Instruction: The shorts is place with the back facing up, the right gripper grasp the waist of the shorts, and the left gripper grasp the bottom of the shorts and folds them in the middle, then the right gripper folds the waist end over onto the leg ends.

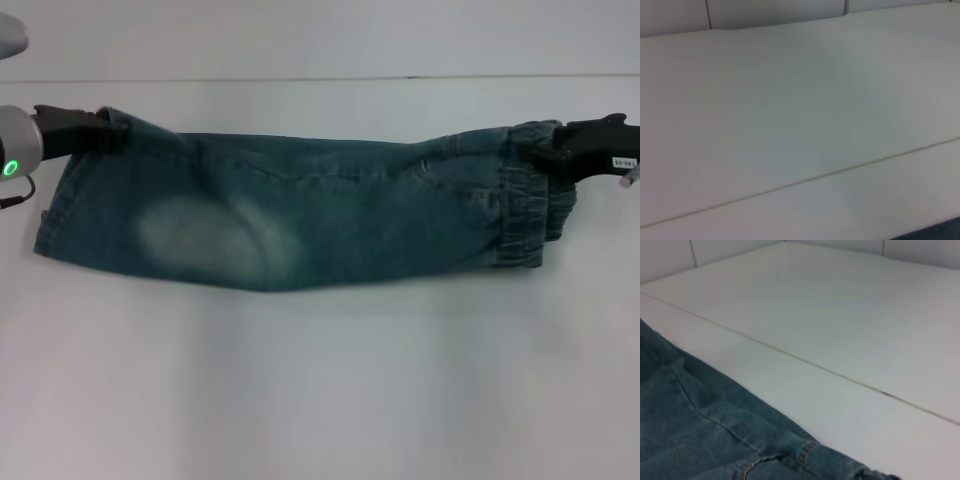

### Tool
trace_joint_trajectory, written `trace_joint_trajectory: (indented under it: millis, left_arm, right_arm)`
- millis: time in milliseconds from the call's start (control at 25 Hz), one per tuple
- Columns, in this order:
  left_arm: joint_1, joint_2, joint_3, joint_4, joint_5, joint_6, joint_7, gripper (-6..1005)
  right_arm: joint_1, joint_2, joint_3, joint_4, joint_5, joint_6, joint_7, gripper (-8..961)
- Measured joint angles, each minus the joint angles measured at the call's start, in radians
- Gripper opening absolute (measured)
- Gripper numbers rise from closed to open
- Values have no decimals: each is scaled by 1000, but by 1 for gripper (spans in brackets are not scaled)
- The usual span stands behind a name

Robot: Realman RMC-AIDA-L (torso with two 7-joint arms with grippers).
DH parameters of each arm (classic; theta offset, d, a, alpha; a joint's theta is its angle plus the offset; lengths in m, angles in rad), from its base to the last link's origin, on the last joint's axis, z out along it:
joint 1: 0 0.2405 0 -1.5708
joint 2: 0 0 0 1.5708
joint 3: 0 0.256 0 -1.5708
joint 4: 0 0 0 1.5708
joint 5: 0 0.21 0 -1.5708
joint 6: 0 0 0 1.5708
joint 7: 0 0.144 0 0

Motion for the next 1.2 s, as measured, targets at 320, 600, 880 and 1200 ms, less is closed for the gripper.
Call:
trace_joint_trajectory:
  millis: [320, 600, 880, 1200]
  left_arm:
    - [8, 2, 5, 11, 6, -44, 6, 290]
    - [15, 3, 2, 11, -1, -55, 9, 618]
    - [15, 0, 6, 11, -5, -55, 9, 892]
    - [17, -1, 32, 11, -25, -48, 12, 921]
  right_arm:
    - [-12, 0, 2, -13, -4, 15, 5, 427]
    - [-32, 3, 1, -39, -43, -1, 25, 742]
    - [-34, 1, -1, -40, -58, -48, 31, 927]
    - [-34, -1, 28, -29, -34, -66, 76, 922]
